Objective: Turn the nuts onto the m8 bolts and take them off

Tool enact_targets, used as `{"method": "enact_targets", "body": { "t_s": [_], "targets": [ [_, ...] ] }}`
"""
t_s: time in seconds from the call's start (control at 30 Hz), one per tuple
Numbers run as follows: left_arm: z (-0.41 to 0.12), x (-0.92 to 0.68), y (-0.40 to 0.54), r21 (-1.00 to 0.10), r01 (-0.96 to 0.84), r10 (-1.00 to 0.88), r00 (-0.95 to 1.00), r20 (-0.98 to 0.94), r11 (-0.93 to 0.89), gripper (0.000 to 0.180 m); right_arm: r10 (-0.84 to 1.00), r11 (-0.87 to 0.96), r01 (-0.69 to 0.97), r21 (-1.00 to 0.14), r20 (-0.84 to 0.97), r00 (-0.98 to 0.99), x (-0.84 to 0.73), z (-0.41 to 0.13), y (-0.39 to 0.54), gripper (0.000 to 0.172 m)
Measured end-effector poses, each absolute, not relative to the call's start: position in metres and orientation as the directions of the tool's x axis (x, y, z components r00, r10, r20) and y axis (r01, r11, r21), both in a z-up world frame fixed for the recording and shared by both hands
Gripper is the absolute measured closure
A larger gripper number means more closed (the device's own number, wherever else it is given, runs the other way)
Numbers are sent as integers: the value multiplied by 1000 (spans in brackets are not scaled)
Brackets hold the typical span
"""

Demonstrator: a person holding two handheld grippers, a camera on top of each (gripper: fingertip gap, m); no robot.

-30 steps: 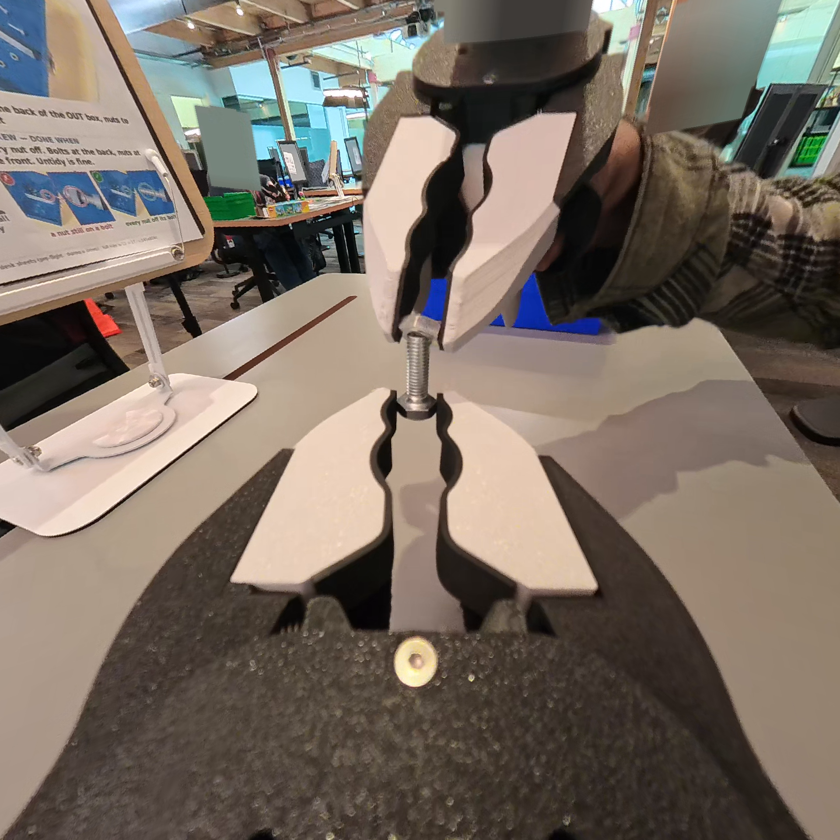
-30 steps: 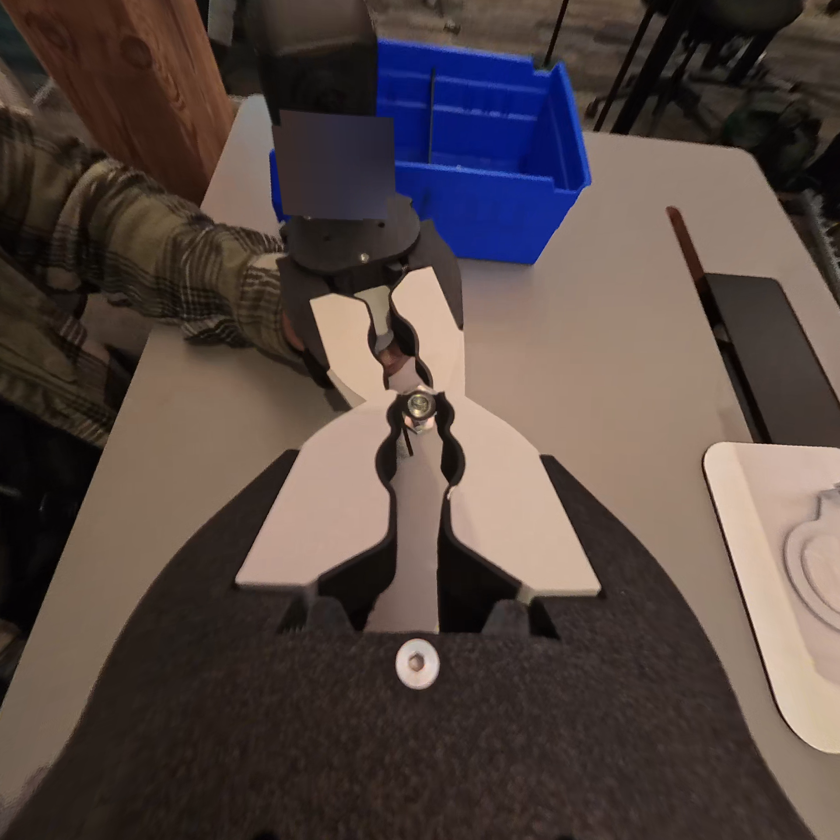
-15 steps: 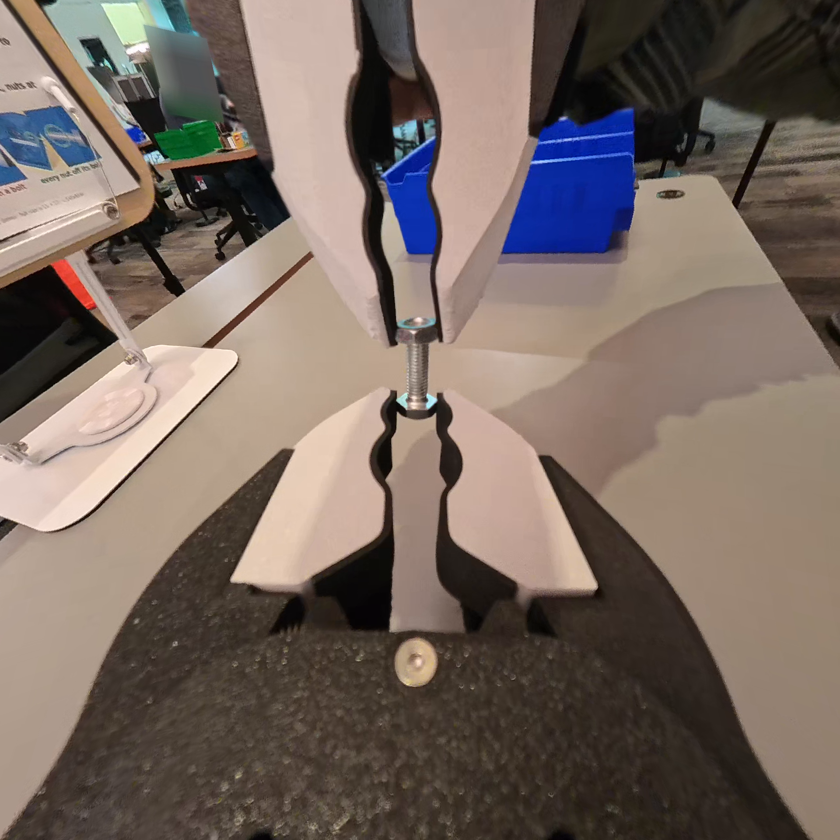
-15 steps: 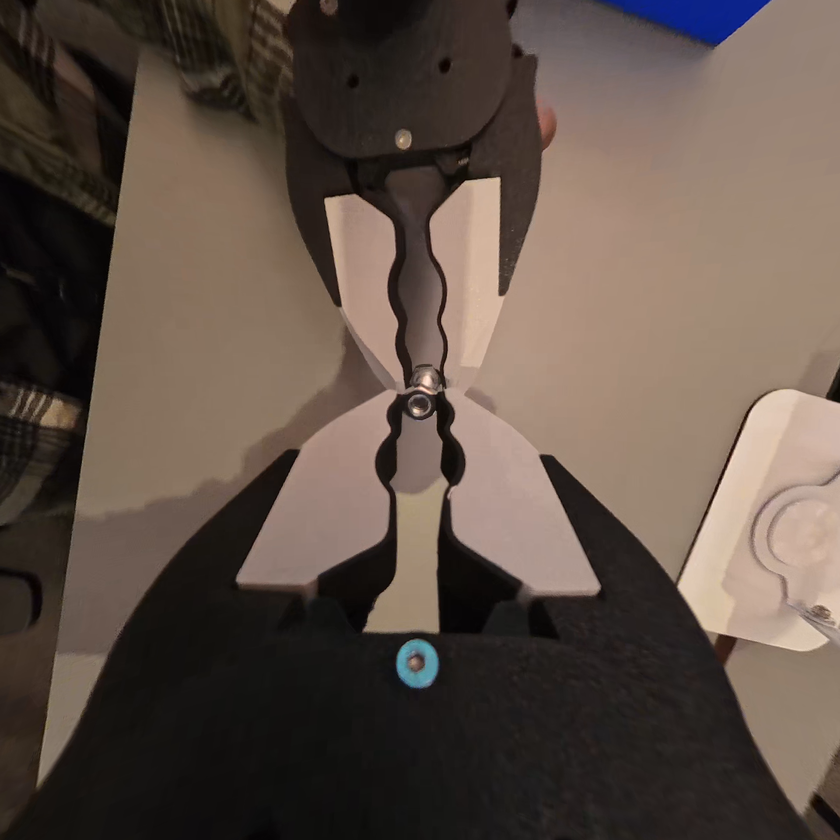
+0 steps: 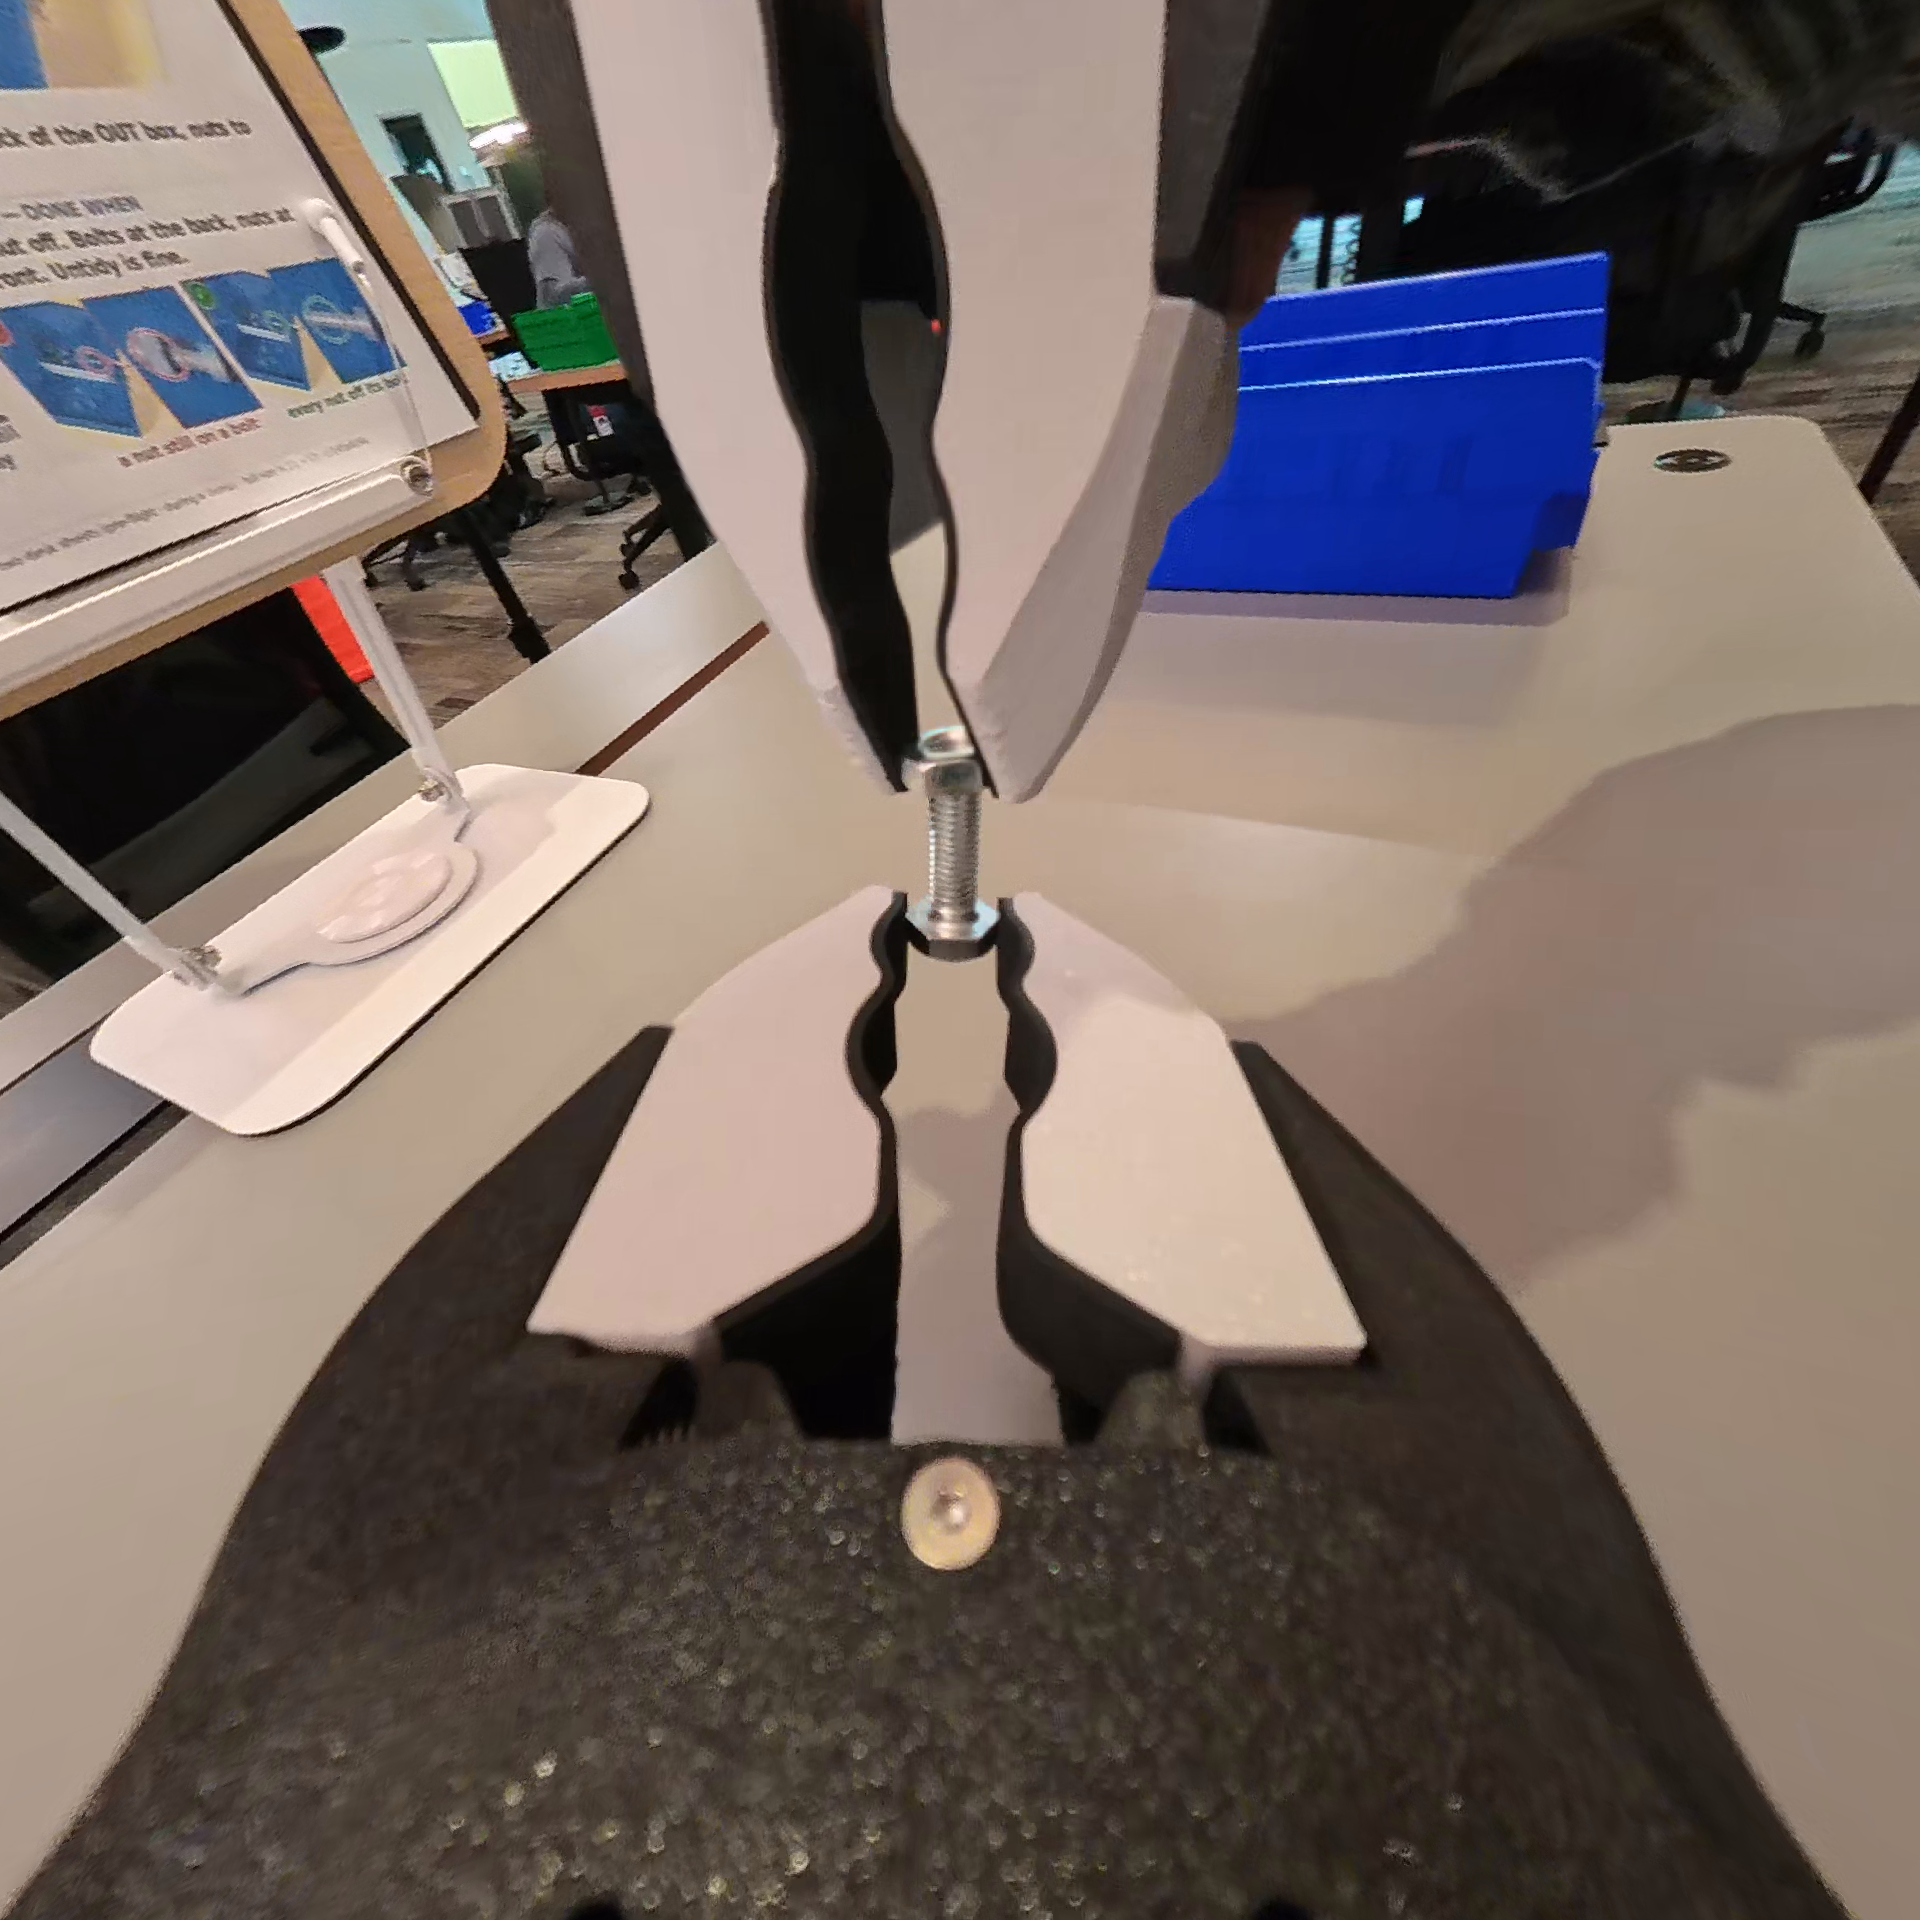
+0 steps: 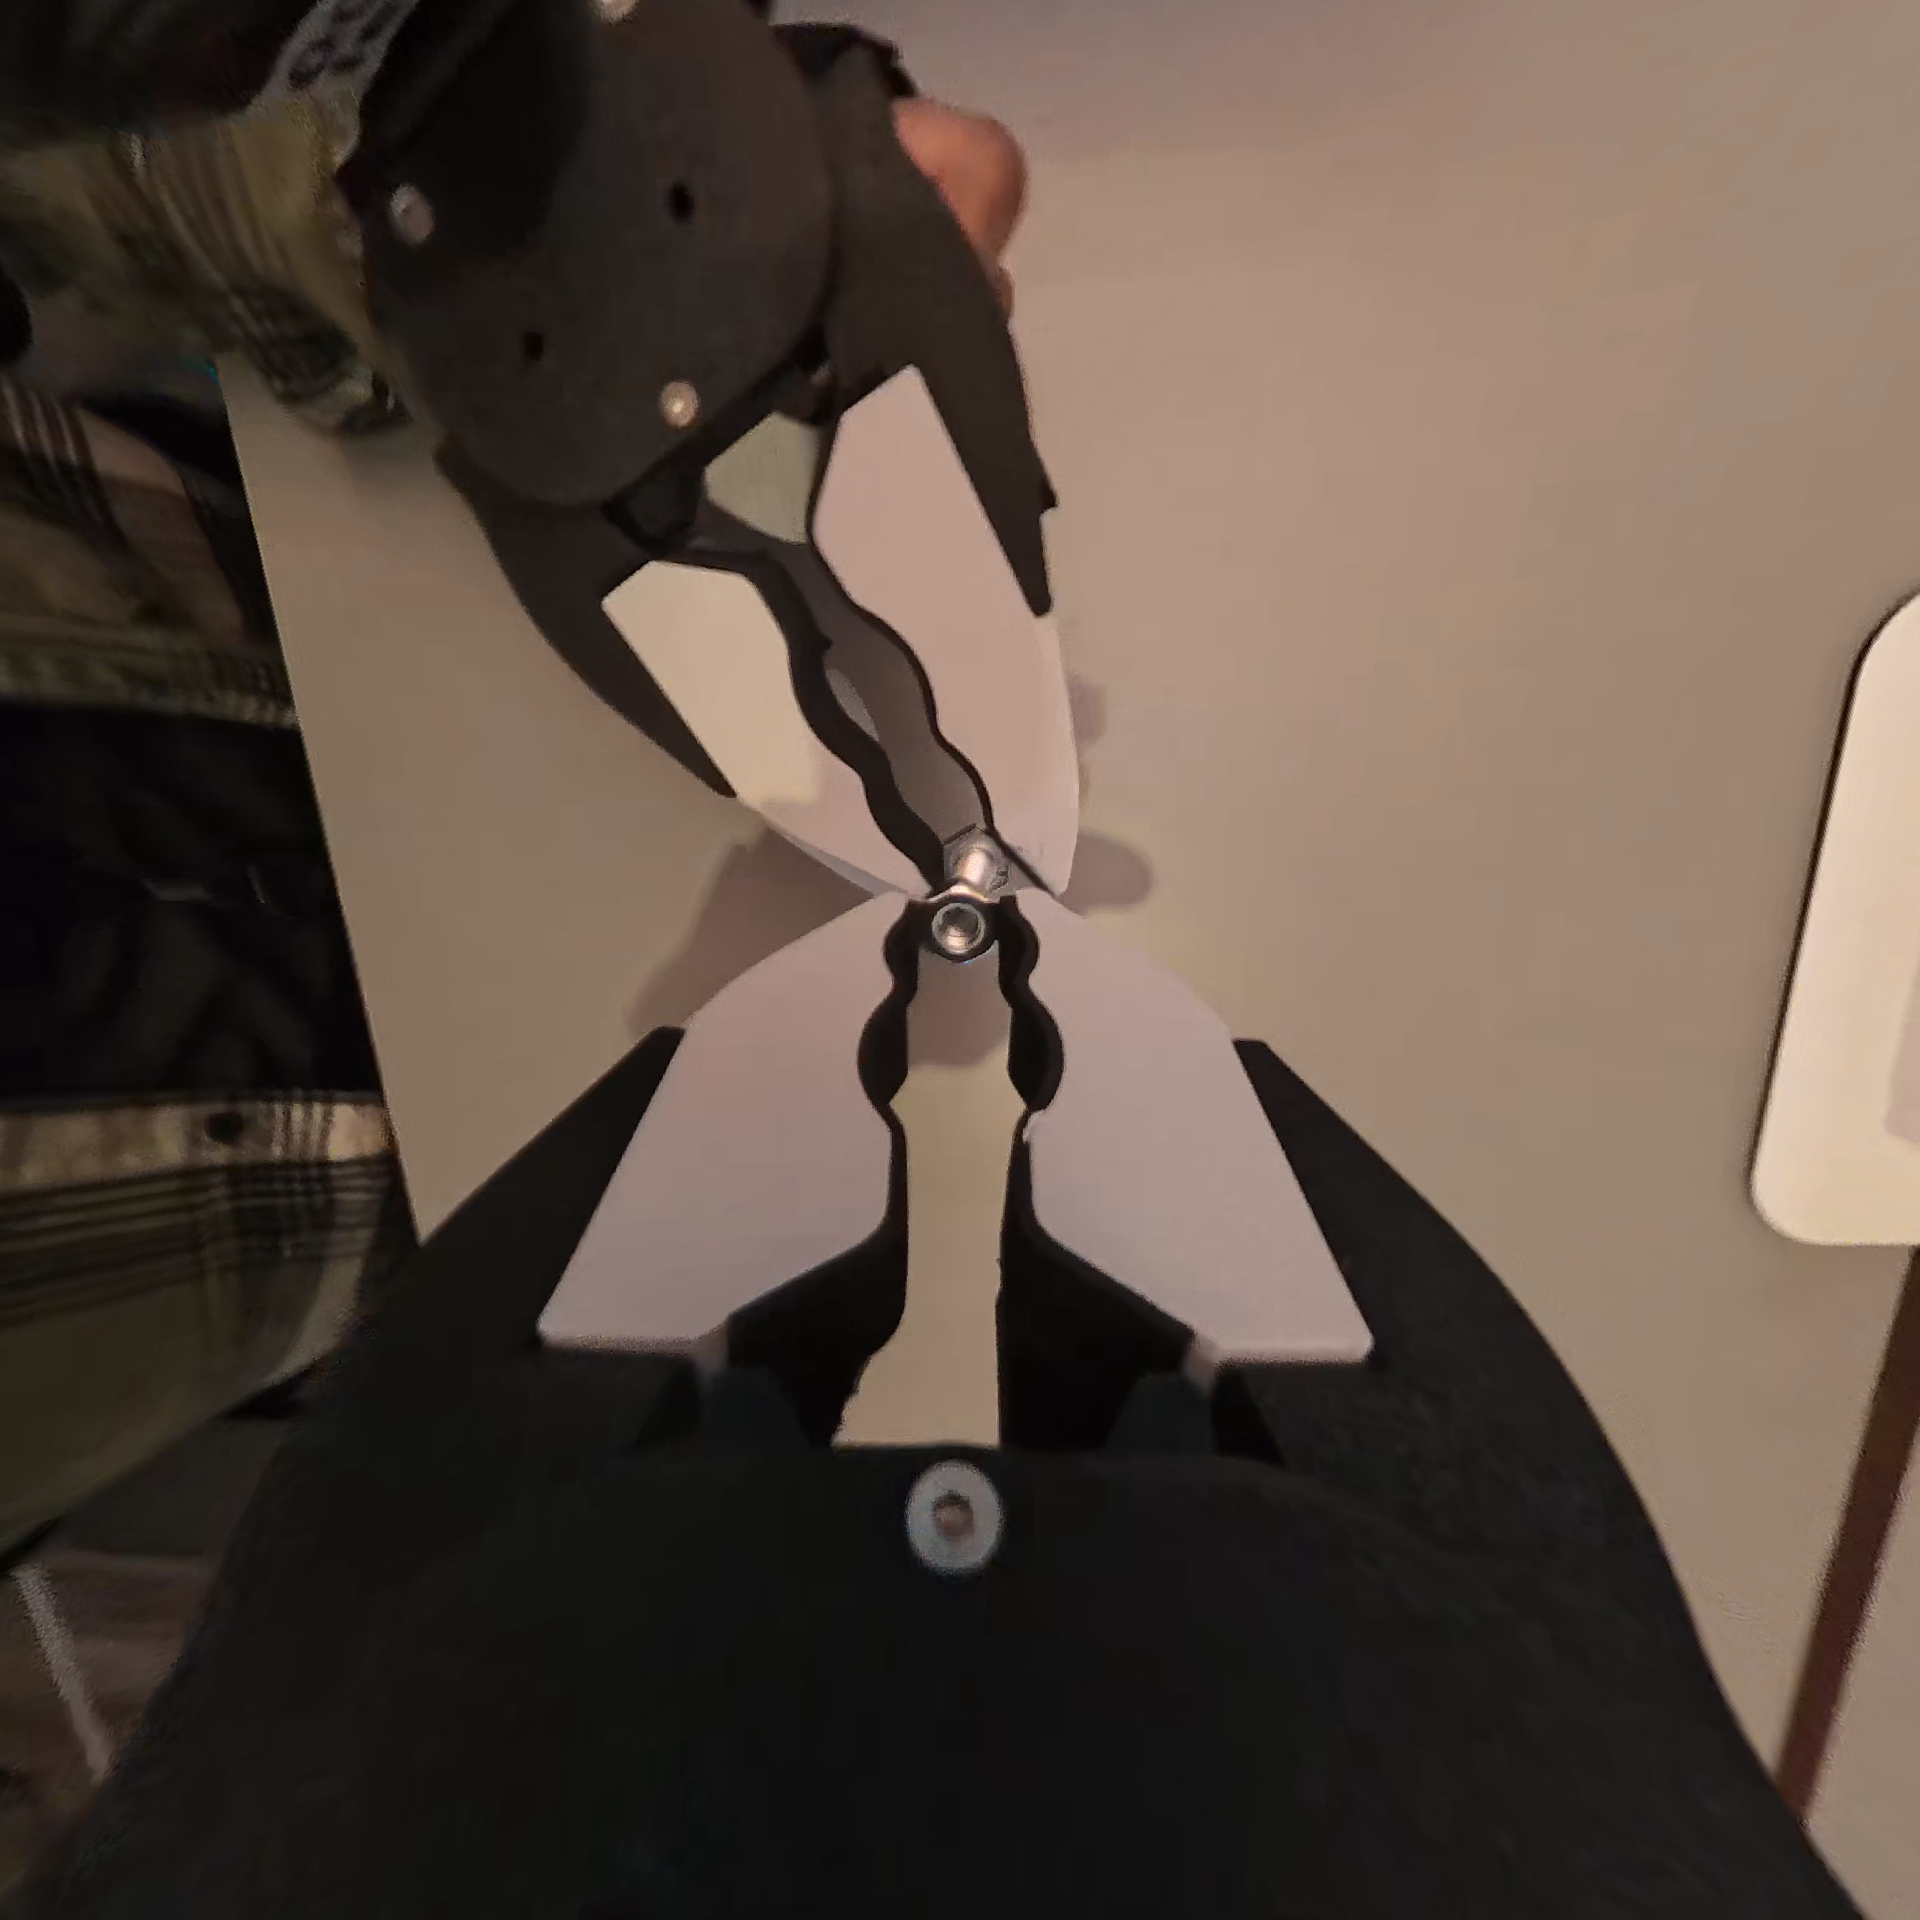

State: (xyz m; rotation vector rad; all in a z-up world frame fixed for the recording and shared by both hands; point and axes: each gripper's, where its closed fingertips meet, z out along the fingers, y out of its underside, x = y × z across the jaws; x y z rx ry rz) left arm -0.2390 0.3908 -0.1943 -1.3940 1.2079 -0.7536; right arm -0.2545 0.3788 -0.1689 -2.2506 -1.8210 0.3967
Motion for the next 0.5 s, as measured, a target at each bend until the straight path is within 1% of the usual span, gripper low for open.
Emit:
{"method": "enact_targets", "body": {
  "t_s": [0.03,0.1,0.17,0.3,0.5],
  "targets": [
    [-194,-239,392,-962,-253,-940,289,-179,105,165,968,-252,909,-332,-90,235,-255,-169,380,158],
    [-195,-240,393,-963,-254,-940,297,-169,93,165,950,-311,894,-323,-122,287,-255,-170,382,158],
    [-196,-240,393,-964,-252,-941,296,-161,85,165,943,-332,887,-323,-138,303,-255,-170,382,157],
    [-193,-239,392,-969,-235,-948,284,-144,77,165,954,-301,894,-333,-121,276,-255,-171,383,157],
    [-192,-237,388,-974,-217,-959,256,-123,67,165,975,-223,909,-351,-60,216,-257,-170,386,142]
  ]
}}
